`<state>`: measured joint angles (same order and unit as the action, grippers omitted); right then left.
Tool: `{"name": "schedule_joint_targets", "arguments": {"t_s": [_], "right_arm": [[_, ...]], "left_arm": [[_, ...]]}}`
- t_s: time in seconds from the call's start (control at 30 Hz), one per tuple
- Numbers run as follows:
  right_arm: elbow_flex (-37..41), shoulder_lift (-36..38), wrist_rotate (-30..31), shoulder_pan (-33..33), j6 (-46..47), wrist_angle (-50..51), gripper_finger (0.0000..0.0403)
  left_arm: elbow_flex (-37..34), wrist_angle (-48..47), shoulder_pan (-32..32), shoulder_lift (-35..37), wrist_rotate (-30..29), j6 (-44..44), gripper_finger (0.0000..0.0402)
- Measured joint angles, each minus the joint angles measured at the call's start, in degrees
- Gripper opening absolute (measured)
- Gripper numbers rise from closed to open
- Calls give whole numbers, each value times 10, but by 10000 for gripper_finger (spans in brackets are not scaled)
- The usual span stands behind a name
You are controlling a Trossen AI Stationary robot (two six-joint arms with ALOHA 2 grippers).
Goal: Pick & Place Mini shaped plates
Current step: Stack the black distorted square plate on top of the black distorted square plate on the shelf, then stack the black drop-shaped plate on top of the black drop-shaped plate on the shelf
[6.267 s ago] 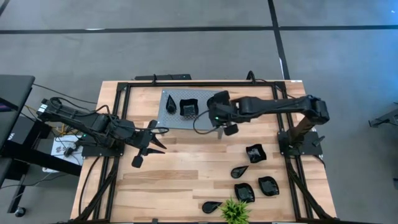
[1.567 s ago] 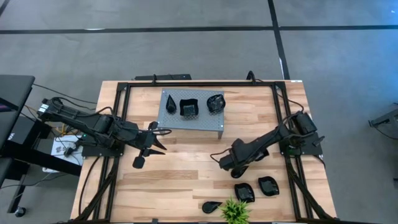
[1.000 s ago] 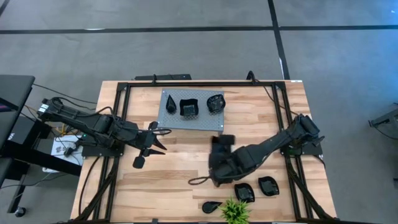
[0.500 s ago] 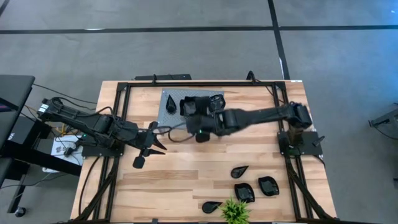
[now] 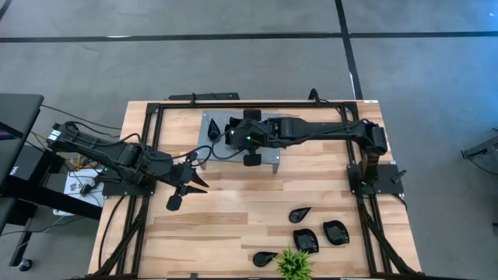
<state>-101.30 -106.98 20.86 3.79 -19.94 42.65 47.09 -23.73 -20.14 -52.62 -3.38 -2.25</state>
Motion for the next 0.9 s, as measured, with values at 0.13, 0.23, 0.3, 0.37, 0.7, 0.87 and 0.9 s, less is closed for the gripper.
{"name": "schedule_joint_targets", "arguments": {"t_s": [0.13,0.23,0.3,0.37,0.7,0.87,0.9], "right_arm": [[0,-9,1,11,1,0,59],[0,-12,1,14,1,-3,83],[0,-12,1,7,1,-17,95],[0,-10,1,-3,1,-20,104],[-90,-5,93,-107,65,152,108],[-153,-3,-9,-168,242,342,107],[-157,-3,-19,-181,289,366,107]], "left_arm": [[0,2,0,0,0,-2,81],[0,5,0,0,0,-2,81],[0,6,0,0,0,-10,81],[0,6,0,0,0,-15,81],[0,6,0,0,0,-17,81],[0,6,0,0,0,-17,81],[0,6,0,0,0,-17,81]]}}
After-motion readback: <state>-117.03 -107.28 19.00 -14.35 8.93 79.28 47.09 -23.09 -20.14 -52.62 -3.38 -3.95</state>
